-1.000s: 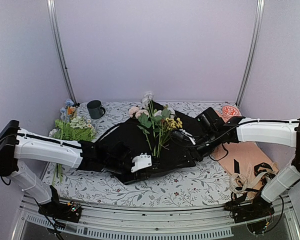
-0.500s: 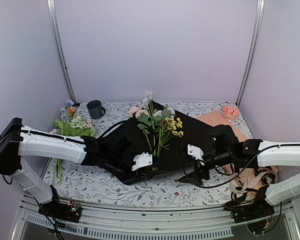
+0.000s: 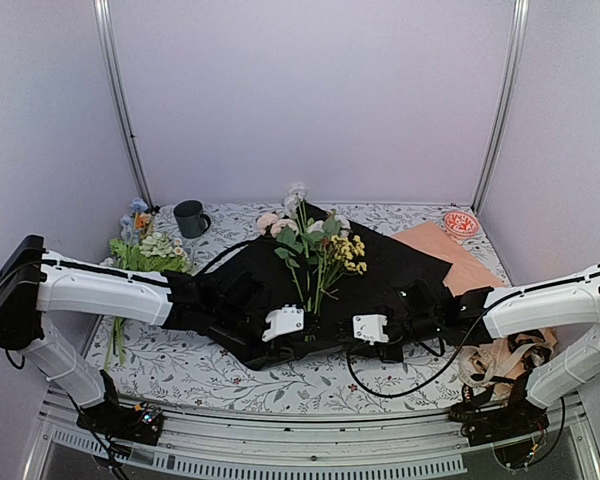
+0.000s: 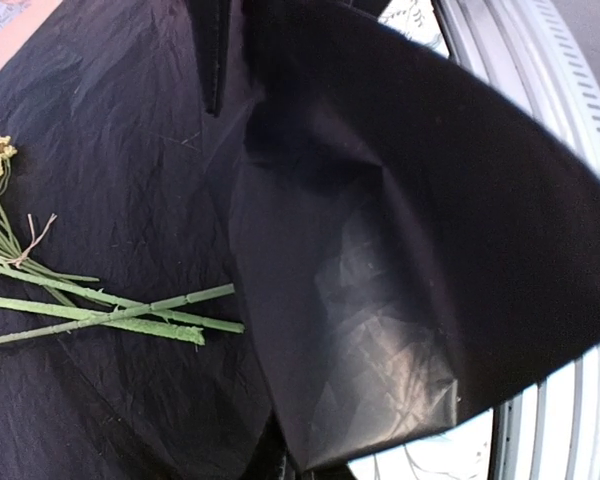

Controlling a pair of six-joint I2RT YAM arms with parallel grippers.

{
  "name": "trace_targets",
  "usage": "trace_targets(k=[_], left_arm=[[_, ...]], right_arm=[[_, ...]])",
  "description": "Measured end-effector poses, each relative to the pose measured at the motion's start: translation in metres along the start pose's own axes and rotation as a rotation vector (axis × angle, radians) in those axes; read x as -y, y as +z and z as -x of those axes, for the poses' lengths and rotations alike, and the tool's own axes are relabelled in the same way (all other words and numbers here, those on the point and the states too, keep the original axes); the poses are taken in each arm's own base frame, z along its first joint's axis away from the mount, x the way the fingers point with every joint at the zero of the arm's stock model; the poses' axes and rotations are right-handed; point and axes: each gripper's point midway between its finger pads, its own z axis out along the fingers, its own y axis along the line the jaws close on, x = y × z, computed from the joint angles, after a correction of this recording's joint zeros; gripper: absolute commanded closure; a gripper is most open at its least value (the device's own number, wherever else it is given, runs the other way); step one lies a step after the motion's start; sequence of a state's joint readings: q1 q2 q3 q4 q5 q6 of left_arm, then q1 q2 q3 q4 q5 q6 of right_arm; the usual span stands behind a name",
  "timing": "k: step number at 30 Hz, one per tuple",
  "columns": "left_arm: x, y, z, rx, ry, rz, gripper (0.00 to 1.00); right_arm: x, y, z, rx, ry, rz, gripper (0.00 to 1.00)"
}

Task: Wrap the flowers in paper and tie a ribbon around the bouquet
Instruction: Fold the bottom corner of the flattened wrapping paper at the center of the board.

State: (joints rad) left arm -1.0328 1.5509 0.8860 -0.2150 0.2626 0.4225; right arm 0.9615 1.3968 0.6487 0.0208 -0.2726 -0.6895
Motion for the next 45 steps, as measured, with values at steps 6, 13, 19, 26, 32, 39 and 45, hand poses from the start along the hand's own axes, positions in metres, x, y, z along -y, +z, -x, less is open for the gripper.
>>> trace_targets(k=[6, 13, 19, 26, 32, 39, 45], left_arm=[[-0.002, 0.0, 0.0, 0.001, -0.001, 0.003, 0.71], [-0.004, -0.003, -0.005, 0.007, -0.048, 0.037, 0.29], [0.014, 0.006, -0.032, -0.045, -0.086, 0.047, 0.23], [0.021, 0.012, -0.039, -0.044, -0.093, 0.081, 0.41], [0.014, 0.013, -0.046, -0.042, -0.107, 0.13, 0.64], [0.008, 0.023, -0.051, -0.067, -0.123, 0.126, 0.84], [0.0, 0.024, -0.054, -0.073, -0.17, 0.098, 0.66]], right_arm=[[-0.003, 0.0, 0.0, -0.002, -0.027, 0.015, 1.0], [-0.008, -0.004, 0.0, -0.02, 0.036, 0.054, 1.0], [-0.016, -0.016, 0.008, 0.005, 0.124, 0.1, 1.0], [-0.01, -0.031, 0.008, 0.036, 0.26, 0.129, 1.0], [0.004, -0.034, -0.006, 0.032, 0.365, 0.121, 1.0], [0.017, -0.025, -0.026, -0.014, 0.51, 0.146, 1.0], [0.038, -0.026, -0.039, -0.014, 0.617, 0.131, 1.0]])
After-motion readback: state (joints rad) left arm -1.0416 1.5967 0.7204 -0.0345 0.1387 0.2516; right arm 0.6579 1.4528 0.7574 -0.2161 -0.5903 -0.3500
